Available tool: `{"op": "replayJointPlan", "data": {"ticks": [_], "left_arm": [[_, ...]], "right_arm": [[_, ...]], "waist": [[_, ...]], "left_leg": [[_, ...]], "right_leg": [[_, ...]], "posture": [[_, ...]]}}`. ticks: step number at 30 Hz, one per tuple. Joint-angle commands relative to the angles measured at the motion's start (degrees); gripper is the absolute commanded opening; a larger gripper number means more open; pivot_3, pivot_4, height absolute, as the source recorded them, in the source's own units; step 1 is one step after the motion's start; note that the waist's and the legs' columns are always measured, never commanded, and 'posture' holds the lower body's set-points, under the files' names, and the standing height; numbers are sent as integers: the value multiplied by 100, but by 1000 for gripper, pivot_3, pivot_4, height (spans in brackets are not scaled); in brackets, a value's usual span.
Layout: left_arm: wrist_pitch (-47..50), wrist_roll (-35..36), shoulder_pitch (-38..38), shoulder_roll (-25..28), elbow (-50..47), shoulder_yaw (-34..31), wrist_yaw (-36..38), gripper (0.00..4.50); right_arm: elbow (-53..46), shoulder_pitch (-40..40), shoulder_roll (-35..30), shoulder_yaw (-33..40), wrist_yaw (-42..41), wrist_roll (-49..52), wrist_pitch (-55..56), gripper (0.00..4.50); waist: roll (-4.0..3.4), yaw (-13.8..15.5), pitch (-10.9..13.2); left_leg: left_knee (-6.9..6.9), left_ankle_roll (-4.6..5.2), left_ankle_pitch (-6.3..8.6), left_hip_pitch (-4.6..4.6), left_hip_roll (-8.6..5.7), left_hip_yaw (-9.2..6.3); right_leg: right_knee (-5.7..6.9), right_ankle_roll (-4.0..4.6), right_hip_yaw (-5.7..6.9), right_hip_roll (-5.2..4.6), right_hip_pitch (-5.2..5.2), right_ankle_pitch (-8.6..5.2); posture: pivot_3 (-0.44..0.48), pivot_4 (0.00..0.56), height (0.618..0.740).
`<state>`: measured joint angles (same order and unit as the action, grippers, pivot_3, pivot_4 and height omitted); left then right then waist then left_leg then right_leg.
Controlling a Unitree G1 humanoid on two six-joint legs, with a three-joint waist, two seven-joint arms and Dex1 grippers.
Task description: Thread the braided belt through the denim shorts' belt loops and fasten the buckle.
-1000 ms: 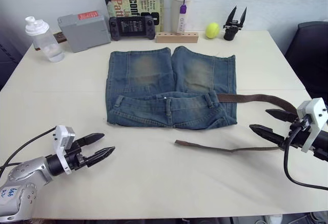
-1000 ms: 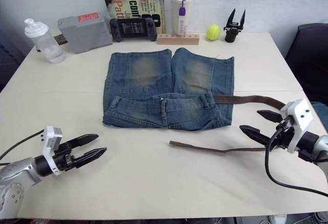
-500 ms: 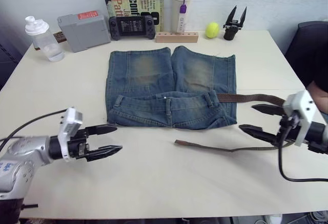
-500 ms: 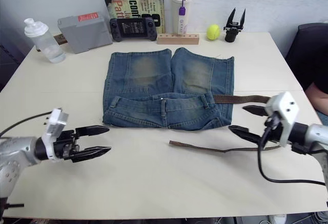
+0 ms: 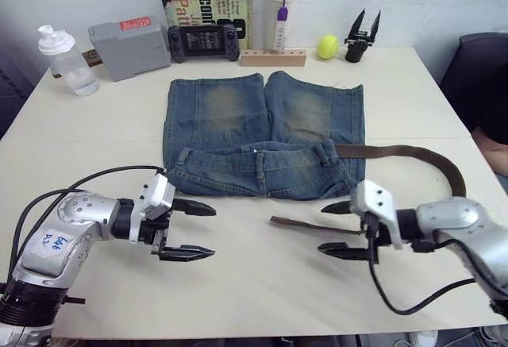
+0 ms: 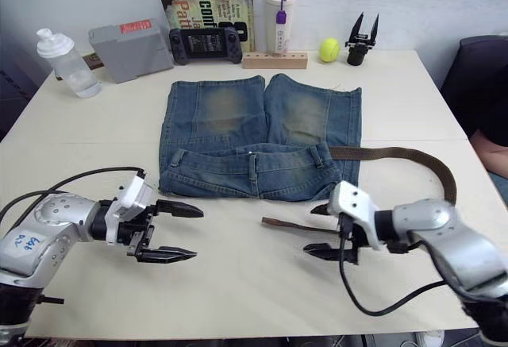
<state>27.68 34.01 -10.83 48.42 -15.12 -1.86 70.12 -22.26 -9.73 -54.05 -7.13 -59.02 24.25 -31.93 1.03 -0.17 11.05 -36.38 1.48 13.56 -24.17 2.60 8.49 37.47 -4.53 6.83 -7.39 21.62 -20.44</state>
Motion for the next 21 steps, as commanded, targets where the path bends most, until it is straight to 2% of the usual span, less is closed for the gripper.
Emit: {"op": "replayJointPlan", "data": {"ticks": [1,3,4,7,8,10,12,15,18,21], "left_arm": [[99,298,-120,-104,-15,-398,-189,4500],[187,412,-206,-173,40,-515,-278,4500],[250,490,-268,-215,73,-576,-331,4500],[427,669,-553,-432,250,-692,-551,4500],[429,675,-678,-560,309,-681,-670,4500],[815,1110,-935,-1013,120,-552,-973,4500],[1182,1465,-1146,-1430,17,-473,-1266,4500],[1662,1888,-1394,-1941,32,-389,-1655,4500],[1960,2002,-1484,-2512,79,-112,-2098,4500],[2167,2235,-1556,-3039,167,-104,-2531,4500]], "right_arm": [[495,15,191,-168,106,-604,764,3243],[674,-66,321,-179,86,-703,997,2106],[703,-129,369,-150,36,-673,1031,1693],[633,-286,480,157,-225,-164,841,144],[544,-343,528,369,-332,245,606,61],[320,-564,650,963,-448,1621,-289,61],[205,-764,686,1297,-424,2495,-937,61],[92,-971,655,1536,-348,3194,-1542,61],[-19,-1085,716,1748,-142,3783,-1945,61],[-146,-1034,719,1797,9,3956,-2064,61]], "waist": [[0,0,0],[0,1,0],[1,1,0],[0,-3,0],[1,0,0],[2,6,1],[8,9,5],[14,16,6],[15,15,6],[16,17,7]], "left_leg": [[0,0,0,0,0,0],[-3,0,-2,-1,0,0],[-5,0,-2,0,0,0],[-11,2,-5,1,1,0],[-12,3,-5,1,0,-1],[-14,5,-6,0,0,-2],[-24,12,-3,-1,-1,-9],[-54,21,3,-5,3,-20],[-60,28,8,-6,0,-19],[-66,31,10,-10,-3,-16]], "right_leg": [[0,0,0,0,0,0],[2,0,1,1,0,0],[4,0,2,1,-2,0],[13,-1,3,2,-2,1],[15,-1,3,2,-2,0],[16,-1,4,2,-2,1],[17,-4,5,0,-11,2],[19,-4,12,1,-23,2],[19,-5,10,-1,-26,3],[18,-8,9,-3,-25,4]], "posture": [[0,150,709],[0,150,709],[0,150,709],[0,150,709],[0,150,709],[0,150,709],[0,150,709],[0,150,709],[0,150,709],[0,150,709]]}}
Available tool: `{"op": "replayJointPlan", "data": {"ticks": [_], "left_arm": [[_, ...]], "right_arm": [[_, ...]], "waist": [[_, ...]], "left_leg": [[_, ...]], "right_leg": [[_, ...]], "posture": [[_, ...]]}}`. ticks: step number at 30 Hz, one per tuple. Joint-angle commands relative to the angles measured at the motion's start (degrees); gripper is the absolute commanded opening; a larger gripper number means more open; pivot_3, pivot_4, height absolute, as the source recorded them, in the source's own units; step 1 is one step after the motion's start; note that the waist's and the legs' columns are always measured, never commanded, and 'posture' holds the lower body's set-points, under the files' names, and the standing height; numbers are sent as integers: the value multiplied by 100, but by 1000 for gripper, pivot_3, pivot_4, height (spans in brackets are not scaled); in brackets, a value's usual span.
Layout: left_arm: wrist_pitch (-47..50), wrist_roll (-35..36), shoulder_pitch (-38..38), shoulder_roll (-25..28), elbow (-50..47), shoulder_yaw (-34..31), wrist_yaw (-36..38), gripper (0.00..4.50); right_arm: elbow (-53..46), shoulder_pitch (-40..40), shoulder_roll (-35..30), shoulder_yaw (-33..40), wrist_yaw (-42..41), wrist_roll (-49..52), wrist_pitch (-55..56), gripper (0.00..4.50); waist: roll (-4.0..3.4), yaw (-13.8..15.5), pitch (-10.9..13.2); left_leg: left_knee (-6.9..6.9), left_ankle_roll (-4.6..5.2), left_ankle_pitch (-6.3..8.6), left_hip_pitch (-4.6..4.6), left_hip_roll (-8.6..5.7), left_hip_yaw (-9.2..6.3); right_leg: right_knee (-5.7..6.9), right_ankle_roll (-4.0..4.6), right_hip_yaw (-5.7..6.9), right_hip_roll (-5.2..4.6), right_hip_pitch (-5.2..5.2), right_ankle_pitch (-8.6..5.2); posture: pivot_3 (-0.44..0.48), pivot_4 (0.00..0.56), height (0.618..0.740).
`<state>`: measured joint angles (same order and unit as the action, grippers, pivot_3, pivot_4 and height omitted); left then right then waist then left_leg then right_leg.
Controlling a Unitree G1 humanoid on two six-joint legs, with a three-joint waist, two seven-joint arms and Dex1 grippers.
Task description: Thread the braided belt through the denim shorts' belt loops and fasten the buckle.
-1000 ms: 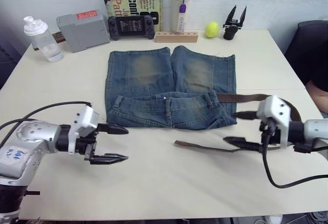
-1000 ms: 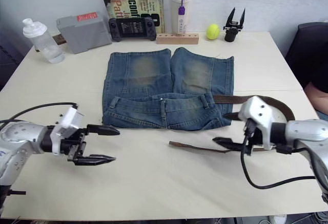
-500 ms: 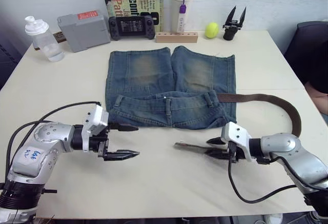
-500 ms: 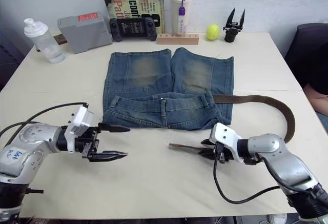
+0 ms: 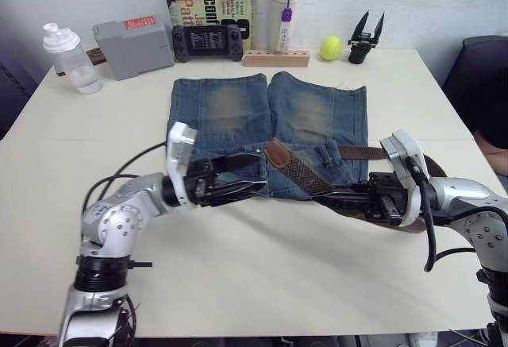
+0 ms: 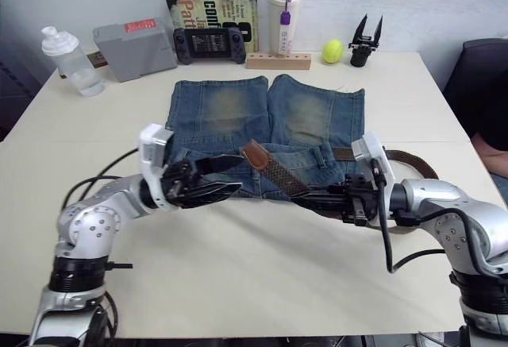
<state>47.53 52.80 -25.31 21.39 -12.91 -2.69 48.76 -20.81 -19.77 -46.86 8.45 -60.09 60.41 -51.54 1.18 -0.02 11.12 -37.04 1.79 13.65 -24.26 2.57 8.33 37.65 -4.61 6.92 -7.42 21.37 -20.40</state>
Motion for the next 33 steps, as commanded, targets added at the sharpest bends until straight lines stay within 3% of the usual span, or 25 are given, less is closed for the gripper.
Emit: {"op": "replayJointPlan", "data": {"ticks": [1,6,9,15,17,18,21,24,25,28,33], "left_arm": [[169,308,-138,-435,-41,42,-412,4500],[47,97,-239,-808,84,307,-479,4500],[117,249,-234,-885,139,211,-450,3681],[290,284,-217,-916,186,317,-385,742],[335,261,-231,-957,196,383,-394,0],[345,212,-283,-985,255,417,-429,0],[382,150,-501,-1103,485,435,-539,0],[548,203,-780,-1253,801,368,-710,0],[602,228,-842,-1284,874,340,-751,0],[898,381,-1213,-1497,1300,164,-1013,0],[1495,834,-1870,-2092,1974,-181,-1503,0]], "right_arm": [[-331,6,22,257,189,390,-126,61],[-463,167,100,304,454,485,-144,61],[-488,264,92,363,501,448,-76,0],[-574,474,109,511,689,284,137,0],[-602,645,-46,754,847,436,-30,904],[-606,736,-114,964,942,589,-109,1081],[-570,945,-153,1736,1430,1191,-222,2618],[-551,1177,-58,2623,2388,2444,-169,4104],[-589,1263,-36,2788,2646,2815,-119,4382],[-1308,2109,241,2976,3794,4918,519,4382],[-2972,3307,1993,1464,4865,4522,1499,4382]], "waist": [[1,-1,1],[1,0,1],[2,7,1],[2,7,1],[2,12,1],[2,20,1],[3,85,2],[4,129,2],[4,138,2],[6,155,4],[10,138,5]], "left_leg": [[-1,0,0,-1,1,0],[-1,-2,-1,-1,1,2],[-3,0,0,-2,0,3],[-3,0,0,-3,0,3],[-3,0,0,-3,0,3],[-3,0,0,-4,-1,3],[-5,2,1,-5,-2,2],[-9,12,7,-7,-2,2],[-9,13,8,-7,-2,2],[-6,32,19,-14,0,-5],[-9,28,17,-21,9,-11]], "right_leg": [[0,0,0,0,1,0],[1,0,0,4,2,0],[0,0,0,2,2,0],[0,0,0,3,3,0],[-1,0,0,2,3,0],[-1,0,0,2,3,0],[-4,-3,0,1,3,1],[-4,-5,-1,1,2,3],[-5,-5,-1,0,2,3],[-16,-5,4,3,1,3],[-17,-7,9,14,4,2]], "posture": [[0,150,709],[0,150,709],[0,150,709],[0,150,709],[0,150,709],[0,150,709],[0,150,709],[0,150,709],[0,150,709],[0,150,709],[0,150,709]]}}
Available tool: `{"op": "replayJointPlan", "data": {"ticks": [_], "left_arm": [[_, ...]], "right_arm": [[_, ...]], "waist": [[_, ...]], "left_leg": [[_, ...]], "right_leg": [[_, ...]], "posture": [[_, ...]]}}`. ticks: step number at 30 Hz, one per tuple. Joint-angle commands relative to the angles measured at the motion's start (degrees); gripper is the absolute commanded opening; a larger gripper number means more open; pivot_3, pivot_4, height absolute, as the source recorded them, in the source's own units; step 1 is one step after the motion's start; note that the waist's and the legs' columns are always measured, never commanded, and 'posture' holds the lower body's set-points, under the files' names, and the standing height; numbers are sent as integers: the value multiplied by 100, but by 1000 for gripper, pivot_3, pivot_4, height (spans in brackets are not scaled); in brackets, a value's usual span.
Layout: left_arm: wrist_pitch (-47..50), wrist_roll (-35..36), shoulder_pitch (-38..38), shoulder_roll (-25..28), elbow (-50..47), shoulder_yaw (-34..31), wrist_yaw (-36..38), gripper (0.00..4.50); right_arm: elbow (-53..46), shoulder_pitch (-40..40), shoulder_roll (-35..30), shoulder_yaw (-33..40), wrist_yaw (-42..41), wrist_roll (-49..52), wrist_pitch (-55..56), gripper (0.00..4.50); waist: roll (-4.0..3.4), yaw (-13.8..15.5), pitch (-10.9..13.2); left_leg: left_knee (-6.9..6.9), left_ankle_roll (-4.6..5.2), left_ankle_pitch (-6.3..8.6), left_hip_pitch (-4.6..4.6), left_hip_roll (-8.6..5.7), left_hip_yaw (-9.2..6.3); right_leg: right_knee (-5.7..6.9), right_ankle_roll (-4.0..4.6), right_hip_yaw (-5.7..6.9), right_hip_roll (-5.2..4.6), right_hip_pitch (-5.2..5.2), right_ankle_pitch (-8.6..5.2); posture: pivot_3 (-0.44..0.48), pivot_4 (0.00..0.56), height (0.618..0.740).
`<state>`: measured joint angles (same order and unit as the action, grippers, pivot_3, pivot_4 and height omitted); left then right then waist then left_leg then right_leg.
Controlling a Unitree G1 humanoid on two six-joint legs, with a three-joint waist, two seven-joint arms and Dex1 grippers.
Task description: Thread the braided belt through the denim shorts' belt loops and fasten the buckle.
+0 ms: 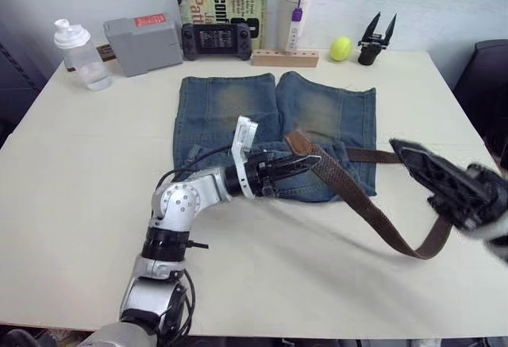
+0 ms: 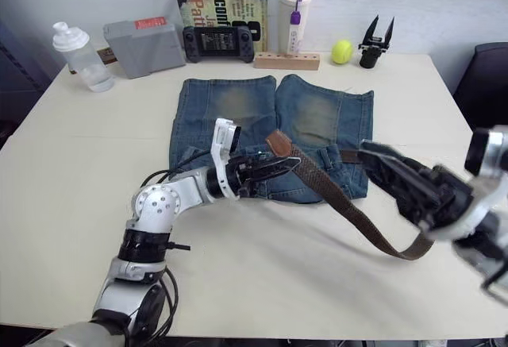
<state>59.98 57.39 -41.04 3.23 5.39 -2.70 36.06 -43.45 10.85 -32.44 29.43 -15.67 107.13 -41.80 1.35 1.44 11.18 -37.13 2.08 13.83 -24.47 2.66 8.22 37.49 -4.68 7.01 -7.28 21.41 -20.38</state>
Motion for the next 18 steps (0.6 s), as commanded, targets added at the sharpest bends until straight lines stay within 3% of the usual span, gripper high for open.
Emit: {"op": "replayJointPlan", "data": {"ticks": [1,7,11,18], "left_arm": [[292,407,-355,-342,188,-242,-310,0],[667,883,-533,-670,48,-599,-878,0],[766,965,-394,-807,-158,-647,-1279,0],[759,923,-164,-974,-402,-581,-1757,0]], "right_arm": [[-789,334,770,-836,498,-223,652,4382],[-235,397,1997,-1894,502,-1543,1342,4382],[212,141,2176,-1882,258,-2229,1670,4382],[498,-297,2370,-2004,160,-2586,1969,4382]], "waist": [[-7,-18,-1],[-1,-57,-3],[-1,-39,-3],[-2,-27,-3]], "left_leg": [[3,0,0,-5,-10,3],[2,-3,-1,1,-10,11],[4,-11,-5,-1,-17,12],[2,-7,-3,-2,-19,12]], "right_leg": [[5,-7,-4,-9,8,2],[-2,-21,-18,-5,8,10],[-1,-19,-20,-6,10,9],[-2,-19,-20,-10,10,9]], "posture": [[0,150,709],[0,150,709],[0,150,709],[0,150,709]]}}
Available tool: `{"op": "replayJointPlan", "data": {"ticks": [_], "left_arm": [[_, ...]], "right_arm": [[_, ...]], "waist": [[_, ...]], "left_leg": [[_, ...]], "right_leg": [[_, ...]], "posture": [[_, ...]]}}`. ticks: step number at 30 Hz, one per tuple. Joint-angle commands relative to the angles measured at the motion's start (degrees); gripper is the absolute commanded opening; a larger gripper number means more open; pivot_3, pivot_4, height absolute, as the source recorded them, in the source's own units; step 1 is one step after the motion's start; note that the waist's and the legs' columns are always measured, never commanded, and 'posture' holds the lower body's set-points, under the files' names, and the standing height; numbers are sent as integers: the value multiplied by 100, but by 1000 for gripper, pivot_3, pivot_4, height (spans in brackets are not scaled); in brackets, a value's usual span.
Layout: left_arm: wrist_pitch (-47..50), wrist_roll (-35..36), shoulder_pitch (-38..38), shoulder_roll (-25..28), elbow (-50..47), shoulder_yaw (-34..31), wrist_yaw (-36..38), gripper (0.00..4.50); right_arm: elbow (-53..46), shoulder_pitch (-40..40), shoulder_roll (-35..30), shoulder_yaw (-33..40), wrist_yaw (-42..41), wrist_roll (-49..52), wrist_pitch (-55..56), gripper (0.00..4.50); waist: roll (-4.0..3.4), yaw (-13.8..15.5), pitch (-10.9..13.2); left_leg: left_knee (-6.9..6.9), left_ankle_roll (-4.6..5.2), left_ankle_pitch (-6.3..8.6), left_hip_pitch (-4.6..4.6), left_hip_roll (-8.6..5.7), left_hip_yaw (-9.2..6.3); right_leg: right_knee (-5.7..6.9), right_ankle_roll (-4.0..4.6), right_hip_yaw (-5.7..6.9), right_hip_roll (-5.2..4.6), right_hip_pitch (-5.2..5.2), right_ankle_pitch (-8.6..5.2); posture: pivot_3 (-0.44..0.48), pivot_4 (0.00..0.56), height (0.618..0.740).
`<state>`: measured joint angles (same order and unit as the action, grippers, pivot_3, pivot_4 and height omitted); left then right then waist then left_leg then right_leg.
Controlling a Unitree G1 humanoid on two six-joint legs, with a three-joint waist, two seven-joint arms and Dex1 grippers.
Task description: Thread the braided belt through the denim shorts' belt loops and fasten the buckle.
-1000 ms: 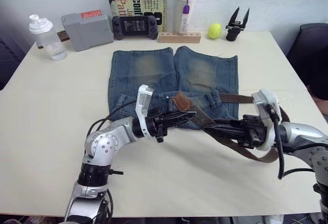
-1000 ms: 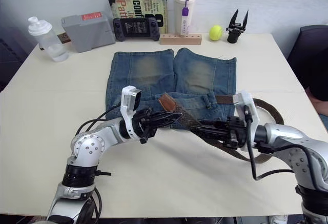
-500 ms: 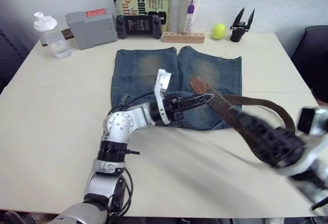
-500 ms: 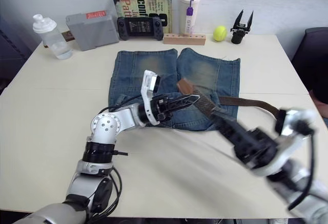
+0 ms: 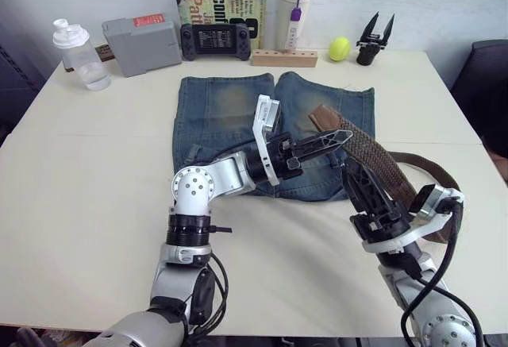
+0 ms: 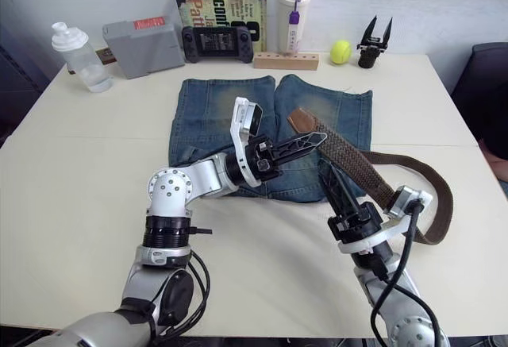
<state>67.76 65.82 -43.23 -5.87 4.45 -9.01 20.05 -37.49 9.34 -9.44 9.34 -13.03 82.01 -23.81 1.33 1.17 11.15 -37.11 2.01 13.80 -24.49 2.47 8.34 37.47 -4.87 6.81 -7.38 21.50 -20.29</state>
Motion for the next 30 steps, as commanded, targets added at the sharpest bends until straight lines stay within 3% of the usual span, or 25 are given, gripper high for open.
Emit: {"op": "replayJointPlan", "data": {"ticks": [1,7,10,17,18,20,22,26,28,30], "left_arm": [[-43,33,69,-56,-303,55,-213,0],[-72,-31,135,19,-308,78,-323,0],[-80,-49,134,45,-301,99,-313,0],[-81,-49,115,23,-225,126,-329,0],[-75,-58,109,35,-217,140,-308,0],[-64,-136,82,140,-222,224,-180,0],[-212,-405,-31,522,-268,479,401,0],[-1083,-1486,-515,1536,48,1272,1824,1806],[-1676,-2134,-629,1892,248,1741,2360,2443],[-2923,-3302,-906,2272,775,2585,3115,3345]], "right_arm": [[-101,-191,75,3,-137,-109,198,4382],[-94,-376,192,59,-94,-139,405,4382],[-23,-414,213,-9,-79,-188,393,3666],[131,-512,272,-51,-25,-296,443,299],[171,-536,283,-34,-17,-326,467,81],[181,-573,305,60,-27,-227,514,81],[57,-494,165,202,-72,47,440,81],[-116,-140,-314,591,-180,442,257,0],[-181,9,-512,752,-208,563,201,0],[-351,344,-1148,1368,-258,934,45,0]], "waist": [[0,0,0],[0,1,0],[0,0,0],[0,1,0],[0,1,0],[0,0,0],[0,0,0],[-3,1,0],[-3,10,0],[-10,29,0]], "left_leg": [[1,0,0,0,1,0],[0,1,1,0,0,0],[1,2,1,0,0,0],[1,2,2,0,0,0],[1,2,2,0,0,0],[1,3,2,-1,0,0],[2,3,2,-1,0,0],[5,0,3,-1,-1,5],[5,-2,4,-2,0,5],[10,-6,8,0,-1,8]], "right_leg": [[0,0,0,0,0,0],[0,0,1,0,0,0],[-1,0,1,-1,0,0],[-1,0,1,-1,0,0],[-1,0,1,-1,0,0],[-1,0,1,-1,0,0],[-2,0,1,-1,1,0],[-2,4,2,1,4,-1],[-3,4,2,1,4,-2],[-7,5,1,-1,5,-2]], "posture": [[0,150,709],[0,150,709],[0,150,709],[0,150,709],[0,150,709],[0,150,709],[0,150,709],[0,150,709],[0,150,709],[0,150,709]]}}
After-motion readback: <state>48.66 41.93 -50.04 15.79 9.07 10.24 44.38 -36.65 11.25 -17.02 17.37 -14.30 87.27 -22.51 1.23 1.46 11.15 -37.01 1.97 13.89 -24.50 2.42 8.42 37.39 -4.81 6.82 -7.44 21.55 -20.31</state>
